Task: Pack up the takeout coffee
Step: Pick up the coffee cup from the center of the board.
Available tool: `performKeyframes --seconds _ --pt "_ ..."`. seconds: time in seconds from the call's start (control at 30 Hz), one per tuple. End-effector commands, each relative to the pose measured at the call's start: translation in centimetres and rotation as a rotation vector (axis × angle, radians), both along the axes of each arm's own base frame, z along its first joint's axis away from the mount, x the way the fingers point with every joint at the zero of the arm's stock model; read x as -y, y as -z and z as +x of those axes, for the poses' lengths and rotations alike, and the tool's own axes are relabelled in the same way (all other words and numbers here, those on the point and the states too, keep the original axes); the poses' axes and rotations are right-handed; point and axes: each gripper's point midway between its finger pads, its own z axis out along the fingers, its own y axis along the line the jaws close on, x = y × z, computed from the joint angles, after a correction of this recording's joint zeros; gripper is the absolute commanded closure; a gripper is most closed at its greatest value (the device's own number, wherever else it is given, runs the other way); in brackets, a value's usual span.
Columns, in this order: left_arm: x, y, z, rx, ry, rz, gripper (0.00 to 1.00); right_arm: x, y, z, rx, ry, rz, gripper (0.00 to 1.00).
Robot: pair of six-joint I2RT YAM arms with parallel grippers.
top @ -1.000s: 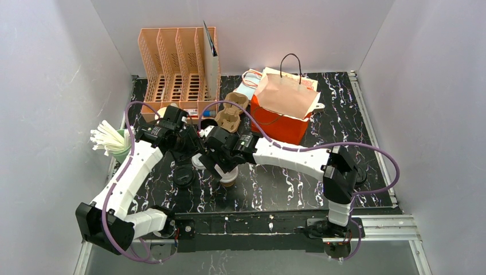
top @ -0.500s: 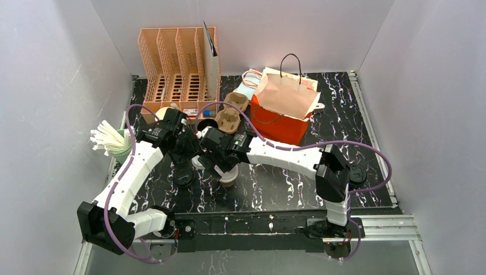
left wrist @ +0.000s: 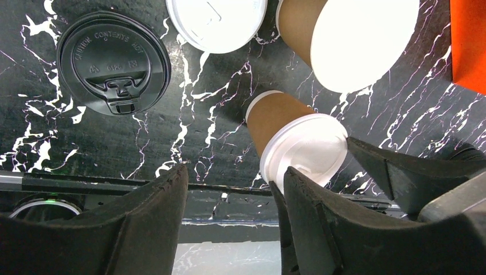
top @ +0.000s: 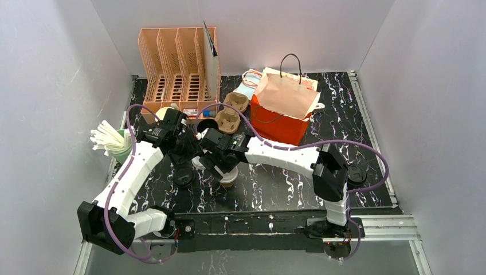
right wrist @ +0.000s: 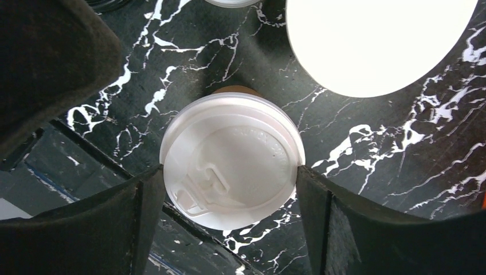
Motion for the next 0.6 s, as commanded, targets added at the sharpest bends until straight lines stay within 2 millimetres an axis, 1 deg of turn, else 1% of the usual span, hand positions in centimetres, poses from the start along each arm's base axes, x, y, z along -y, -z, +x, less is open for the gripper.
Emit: performKeyframes --seconds 0.0,0.03,0.1,0.2,0.27,0.4,0.5,0.53,0.57 --pt "0.9 -1.0 -0.1 0.025 0.034 -0.047 0.39 -0.9 0.6 -1.3 -0.044 -0.073 -0.018 0.20" --pt "0.8 -1.1 0.0 0.027 0.034 -0.045 0.39 -0.9 0.1 -1.2 -0.032 -0.074 -0.012 0.24" --pt "0.8 -1.3 0.2 0.034 0.036 -0.042 0.39 -1.0 -1.2 -0.7 -0.001 -0.072 0.008 0.27" --pt "0.9 -1.9 0.9 0.059 0.038 -0.038 0.40 -1.0 -3.9 -0.4 0.041 -0.078 0.061 0.31" --pt "0.8 -3.0 1.6 0.097 0.040 -0.033 0.39 -0.5 -5.8 -0.3 0.069 -0.074 0.092 0.33" --pt "0.8 -4.8 3.2 0.168 0.035 -0.024 0.39 1.8 -9.4 0.3 0.148 -0.037 0.114 0.33" --pt "2.2 -6.1 4.5 0.220 0.051 -0.091 0.40 4.1 -12.7 1.4 0.217 0.017 0.142 0.36" --pt "2.8 -6.3 5.0 0.231 0.053 -0.119 0.41 4.9 -14.1 2.0 0.242 0.038 0.159 0.38" --pt "3.5 -6.7 5.6 0.251 0.052 -0.153 0.42 5.9 -15.9 2.7 0.270 0.061 0.192 0.39"
